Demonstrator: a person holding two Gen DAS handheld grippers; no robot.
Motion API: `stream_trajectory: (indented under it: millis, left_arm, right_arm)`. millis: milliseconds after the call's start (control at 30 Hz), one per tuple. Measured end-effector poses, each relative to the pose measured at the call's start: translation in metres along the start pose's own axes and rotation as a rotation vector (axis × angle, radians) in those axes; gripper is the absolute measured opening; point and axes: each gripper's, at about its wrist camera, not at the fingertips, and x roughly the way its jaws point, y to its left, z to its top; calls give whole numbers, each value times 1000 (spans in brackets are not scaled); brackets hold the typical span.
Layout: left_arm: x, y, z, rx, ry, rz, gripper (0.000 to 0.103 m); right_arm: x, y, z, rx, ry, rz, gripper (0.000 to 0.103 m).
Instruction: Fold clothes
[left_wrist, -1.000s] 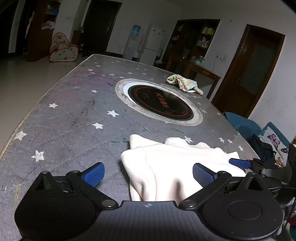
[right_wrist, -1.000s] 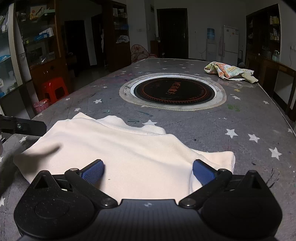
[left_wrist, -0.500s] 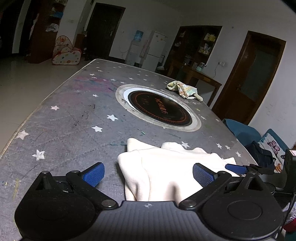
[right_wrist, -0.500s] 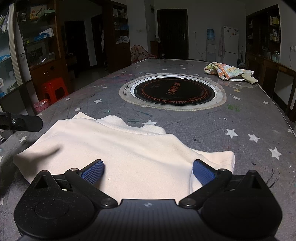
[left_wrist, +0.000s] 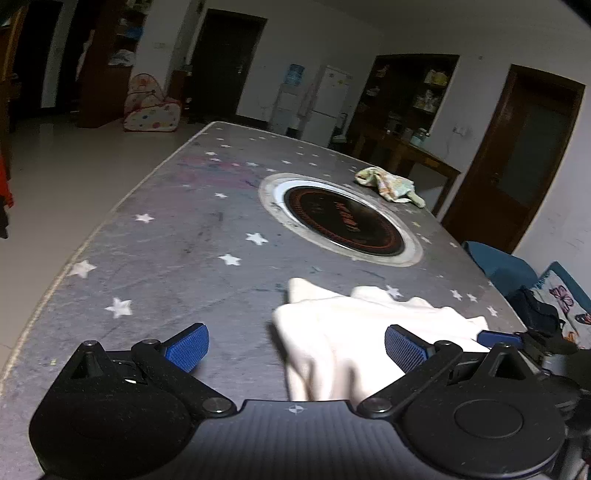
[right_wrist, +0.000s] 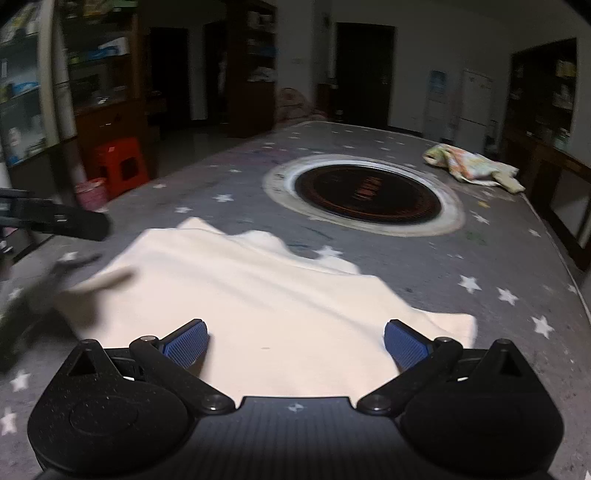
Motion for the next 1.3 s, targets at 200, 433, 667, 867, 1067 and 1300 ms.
stream_trajectory:
  millis: [200, 433, 667, 867, 1067, 1300]
  left_arm:
    - [-1, 12, -3, -29, 28, 35, 103]
    - [0, 21, -3, -69, 57, 55, 103]
    - [2, 21, -4, -81, 71, 50, 103]
    - [3, 23, -2, -93, 77, 47, 103]
    - [-1, 29, 1, -118, 74, 35, 103]
    - [-3, 38, 5, -211, 71, -13, 103]
  right_arm:
    - [-7, 35, 6, -83, 18, 90, 103]
    - [-7, 88, 7, -263, 30, 156, 103]
    - [1, 123, 7, -402, 42, 156, 94]
    - [9, 133, 9, -437, 61, 158, 81]
    - [14, 136, 9, -435, 65, 143, 59]
    - [7, 132, 11, -416, 29, 139, 46]
